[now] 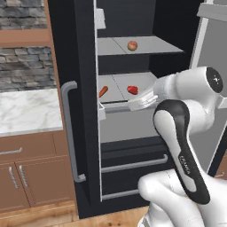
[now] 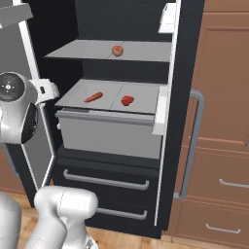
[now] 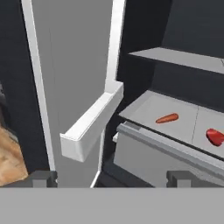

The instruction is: Open the fridge, remove the peach, carrot, and steak, and place them on any counter.

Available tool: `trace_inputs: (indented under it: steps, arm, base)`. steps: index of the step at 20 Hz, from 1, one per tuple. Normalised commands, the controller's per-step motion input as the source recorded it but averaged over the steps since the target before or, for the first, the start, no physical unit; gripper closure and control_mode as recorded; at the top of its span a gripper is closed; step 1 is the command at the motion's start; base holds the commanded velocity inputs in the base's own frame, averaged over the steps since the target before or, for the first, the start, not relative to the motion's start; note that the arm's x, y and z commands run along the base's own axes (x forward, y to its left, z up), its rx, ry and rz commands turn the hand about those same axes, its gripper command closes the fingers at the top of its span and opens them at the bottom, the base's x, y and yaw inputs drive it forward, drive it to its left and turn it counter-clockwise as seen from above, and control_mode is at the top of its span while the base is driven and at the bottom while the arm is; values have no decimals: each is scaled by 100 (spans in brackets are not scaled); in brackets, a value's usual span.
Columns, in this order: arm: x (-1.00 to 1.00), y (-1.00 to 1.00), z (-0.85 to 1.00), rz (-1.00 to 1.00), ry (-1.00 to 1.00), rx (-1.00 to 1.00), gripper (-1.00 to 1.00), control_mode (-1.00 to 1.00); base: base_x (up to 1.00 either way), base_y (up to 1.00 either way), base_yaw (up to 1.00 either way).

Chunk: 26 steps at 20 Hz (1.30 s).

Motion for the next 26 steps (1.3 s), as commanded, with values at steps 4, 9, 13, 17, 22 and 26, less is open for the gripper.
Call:
trace_inputs:
  steps: [4,9,13,17,22,26]
  arm:
    - [-28,-78,2,-51,4,6,-100,-100]
    - [-2,-92,0,-39,14,7,-100,-100]
    - [3,-47,0,-4,0,1,-100,-100]
    - [-32,-21,10,0,-16,0,-100,-100]
    - [-61,-10,12,-18,-4,0,-100,-100]
    - [-7,0,0,-18,0,0,-100,-100]
  base:
    - [0,0,0]
    - [0,0,0]
    - [0,0,0]
    - [0,0,0]
    - [0,0,0]
    - [0,0,0]
